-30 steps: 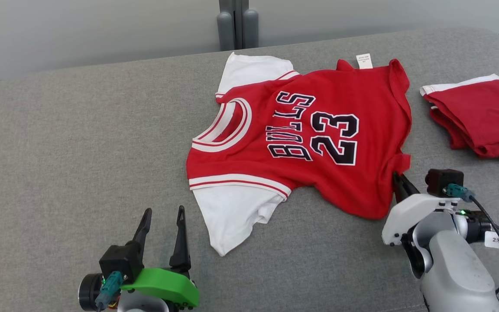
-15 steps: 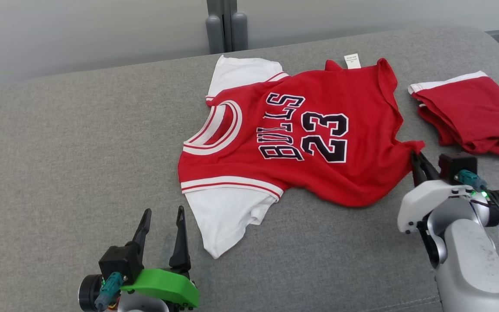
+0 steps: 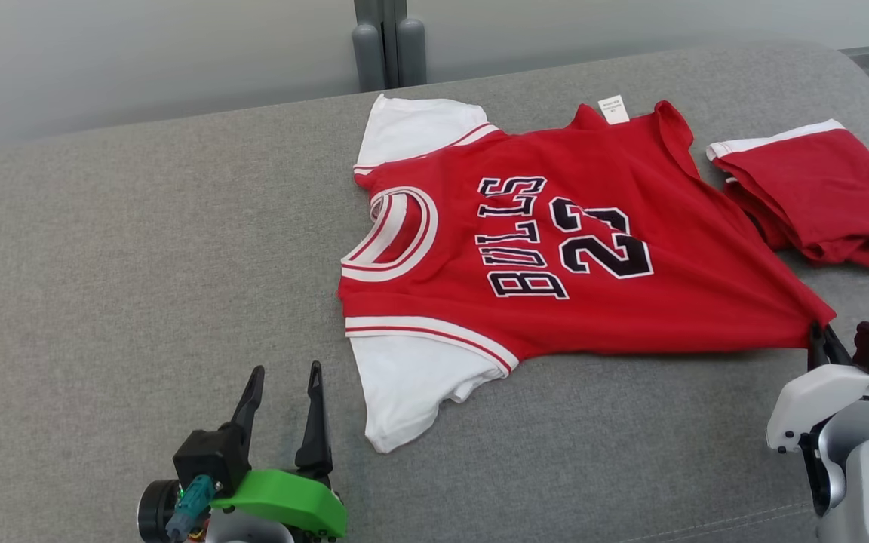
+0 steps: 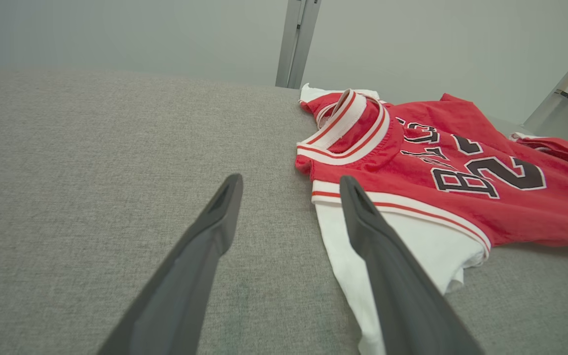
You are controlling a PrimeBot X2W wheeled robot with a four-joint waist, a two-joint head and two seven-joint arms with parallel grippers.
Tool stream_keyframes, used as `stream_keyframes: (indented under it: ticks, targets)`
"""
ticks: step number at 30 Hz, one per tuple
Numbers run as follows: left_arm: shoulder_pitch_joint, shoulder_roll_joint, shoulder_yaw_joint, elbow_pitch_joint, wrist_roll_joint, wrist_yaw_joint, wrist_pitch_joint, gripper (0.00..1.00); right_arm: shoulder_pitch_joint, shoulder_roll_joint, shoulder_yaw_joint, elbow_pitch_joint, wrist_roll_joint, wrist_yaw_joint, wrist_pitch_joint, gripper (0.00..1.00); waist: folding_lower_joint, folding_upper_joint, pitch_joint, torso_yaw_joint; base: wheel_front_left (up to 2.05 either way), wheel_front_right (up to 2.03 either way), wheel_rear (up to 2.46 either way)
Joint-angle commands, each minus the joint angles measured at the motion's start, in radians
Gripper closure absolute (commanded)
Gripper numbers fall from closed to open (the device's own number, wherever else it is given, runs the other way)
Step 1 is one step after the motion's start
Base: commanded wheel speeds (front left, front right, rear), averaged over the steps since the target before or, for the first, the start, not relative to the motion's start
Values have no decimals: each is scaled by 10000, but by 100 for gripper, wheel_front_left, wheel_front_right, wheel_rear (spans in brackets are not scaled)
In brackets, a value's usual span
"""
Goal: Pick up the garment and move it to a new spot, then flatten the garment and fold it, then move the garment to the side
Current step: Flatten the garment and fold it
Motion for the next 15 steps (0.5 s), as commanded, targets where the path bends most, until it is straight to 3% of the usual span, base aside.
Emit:
stream_keyframes:
  ticks: [1,9,15]
  targets:
    - [22,67,-17,27,-66,8,-24,0,176,-40,-117,131,-181,-19,-112,0,0,-1,-45,-5,0,0,0]
    - [142,30,-111,212,-149,-41,-29,0,351,-23,-397,596,0,-18,-865,0,0,-1,-264,-26,0,0,0]
    - [-370,120,-387,582,-44,-300,266,0,302,-21,301,262,556,-18,-1589,0,0,-1,-309,-241,0,0,0]
